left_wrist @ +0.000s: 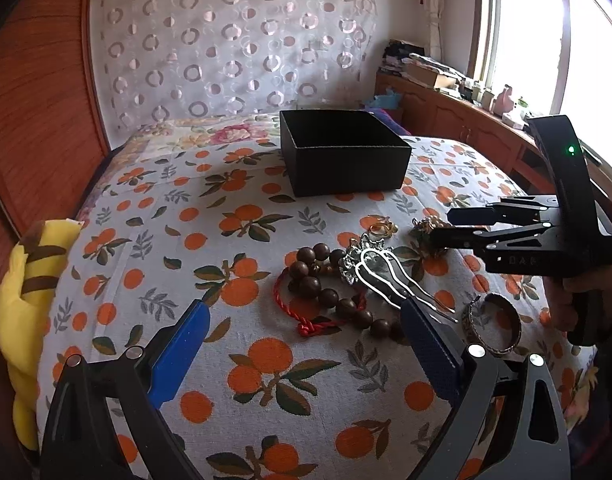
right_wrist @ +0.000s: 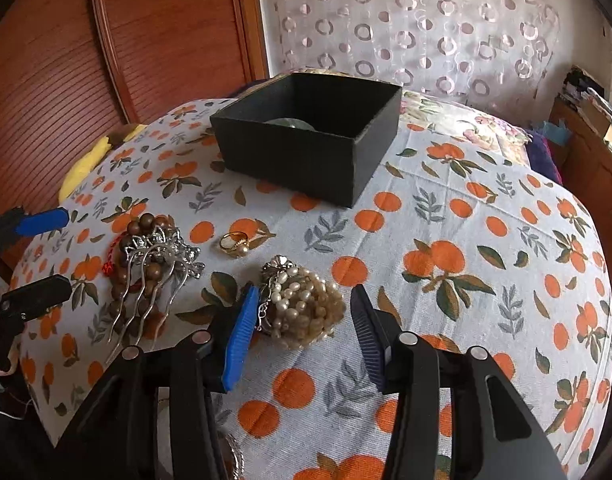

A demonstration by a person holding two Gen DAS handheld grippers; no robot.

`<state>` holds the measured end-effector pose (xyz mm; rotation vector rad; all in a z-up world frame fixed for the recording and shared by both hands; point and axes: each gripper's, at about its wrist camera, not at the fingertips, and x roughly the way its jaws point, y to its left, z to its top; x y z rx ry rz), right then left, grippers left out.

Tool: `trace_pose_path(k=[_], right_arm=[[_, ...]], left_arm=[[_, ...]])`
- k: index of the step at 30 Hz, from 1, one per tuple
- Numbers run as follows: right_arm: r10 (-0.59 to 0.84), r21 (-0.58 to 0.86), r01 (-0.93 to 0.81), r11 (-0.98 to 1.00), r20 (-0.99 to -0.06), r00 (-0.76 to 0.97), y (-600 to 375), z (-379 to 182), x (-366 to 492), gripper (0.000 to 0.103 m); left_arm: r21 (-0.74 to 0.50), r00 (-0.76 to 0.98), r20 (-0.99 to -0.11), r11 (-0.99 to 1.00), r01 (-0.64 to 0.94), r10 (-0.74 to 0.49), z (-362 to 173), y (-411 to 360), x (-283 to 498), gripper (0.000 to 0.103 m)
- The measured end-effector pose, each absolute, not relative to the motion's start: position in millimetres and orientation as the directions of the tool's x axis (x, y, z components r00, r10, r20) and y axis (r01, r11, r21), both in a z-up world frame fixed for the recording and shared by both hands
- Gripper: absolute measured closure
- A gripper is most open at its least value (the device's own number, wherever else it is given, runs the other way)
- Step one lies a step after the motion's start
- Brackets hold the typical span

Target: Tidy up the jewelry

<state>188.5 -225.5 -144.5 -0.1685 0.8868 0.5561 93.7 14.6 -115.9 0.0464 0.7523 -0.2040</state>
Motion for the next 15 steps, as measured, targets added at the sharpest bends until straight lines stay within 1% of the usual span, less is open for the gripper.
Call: trace_pose_path(k=[1,4,7,8,15], right_arm=[[0.397,0.098,-0.524,0.846,-0.771,0.498,-228.1,-144.6,189.1,0.061],[0.408,0.12,-0.515,0.849,-0.768,0.493,-236.1,-144.0,189.4,0.073],[0.415,0.134,-0.509,0.85,-0.765,0.492,-243.4,-142.6,189.9,0.086],[0.417,0.137,-0.505,0.852,-0.761,0.497,-246.1,-141.3,189.6,0.092],[0.393,0.113,-0.474,0.873,-0.739,0.548,-262.0,-134.4,179.5,0.092]], left_arm=[[-0.034,0.711,-0.683,0.979,0.201,-0.17,-116.0,14.7,93.7,0.011],[-0.039,0.709,-0.683,0.978,0.203,-0.175,-116.6,13.5,93.5,0.011],[-0.039,0.706,-0.685,0.977,0.209,-0.178,-118.3,10.6,93.1,0.011],[-0.039,0.706,-0.686,0.977,0.21,-0.179,-118.6,10.0,93.4,0.011],[-0.04,0.701,-0.685,0.971,0.236,-0.199,-119.2,1.7,102.5,0.011]])
